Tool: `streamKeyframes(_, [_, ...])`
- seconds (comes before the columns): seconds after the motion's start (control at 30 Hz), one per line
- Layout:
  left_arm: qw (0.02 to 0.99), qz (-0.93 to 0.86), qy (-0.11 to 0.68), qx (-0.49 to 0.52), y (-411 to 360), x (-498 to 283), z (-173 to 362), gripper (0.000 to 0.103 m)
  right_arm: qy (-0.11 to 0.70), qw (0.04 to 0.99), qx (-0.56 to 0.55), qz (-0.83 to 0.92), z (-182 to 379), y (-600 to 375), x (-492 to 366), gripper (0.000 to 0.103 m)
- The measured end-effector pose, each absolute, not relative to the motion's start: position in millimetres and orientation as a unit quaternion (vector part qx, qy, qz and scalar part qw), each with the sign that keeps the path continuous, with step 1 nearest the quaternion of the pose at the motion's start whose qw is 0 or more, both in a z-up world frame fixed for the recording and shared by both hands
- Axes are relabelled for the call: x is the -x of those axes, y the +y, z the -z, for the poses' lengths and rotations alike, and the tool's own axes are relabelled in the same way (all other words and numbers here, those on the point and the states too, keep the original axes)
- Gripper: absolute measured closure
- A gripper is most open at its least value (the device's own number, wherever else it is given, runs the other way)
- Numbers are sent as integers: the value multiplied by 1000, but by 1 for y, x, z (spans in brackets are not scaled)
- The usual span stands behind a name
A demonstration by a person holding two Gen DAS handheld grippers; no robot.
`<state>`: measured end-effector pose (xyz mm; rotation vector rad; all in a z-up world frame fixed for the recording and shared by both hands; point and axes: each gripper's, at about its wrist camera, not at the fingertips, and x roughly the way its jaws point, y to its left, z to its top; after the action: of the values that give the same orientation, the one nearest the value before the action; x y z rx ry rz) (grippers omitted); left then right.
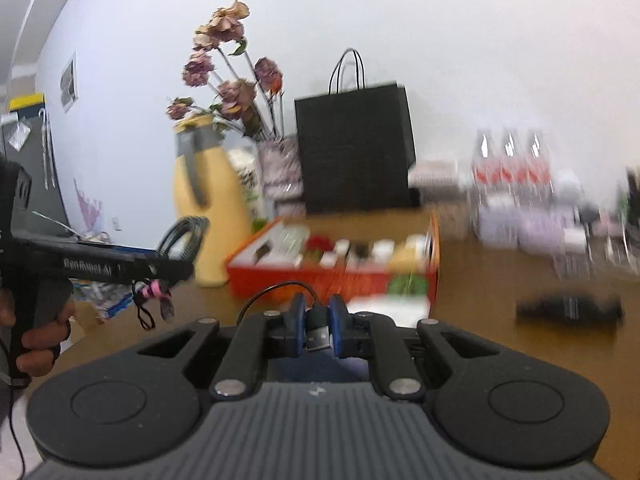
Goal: Organize objects
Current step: 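Carry both cables into the cardboard box and open both tools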
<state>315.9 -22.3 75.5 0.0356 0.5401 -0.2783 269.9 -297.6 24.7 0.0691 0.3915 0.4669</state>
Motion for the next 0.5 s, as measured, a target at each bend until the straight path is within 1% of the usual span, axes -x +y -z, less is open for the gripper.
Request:
streamKeyframes(0.1, [941,141,306,-36,-36,-401,-79,23,207,950,-33,-231,-43,-286,-358,90])
streamKeyframes(0.2, [925,129,354,-37,-45,-471,-68,23,245,948,-27,-199,-39,-267,-453,90])
streamKeyframes(0.33, [909,101,396,-74,-56,-540,-35,22,328,930,-37,-164,0,-241,-560,90])
streamKeyframes(0.4, [891,100,439,-58,-56,-561,-13,22,370,917,-20,-146,26,-226,-595,90])
streamKeyframes(0.43, [876,100,467,-66,-60,-572,0,21,387,911,-13,-140,38,-220,-605,90])
streamKeyframes(0.5, [863,101,486,-97,-67,-573,18,21,411,903,1,-124,59,-212,-616,82])
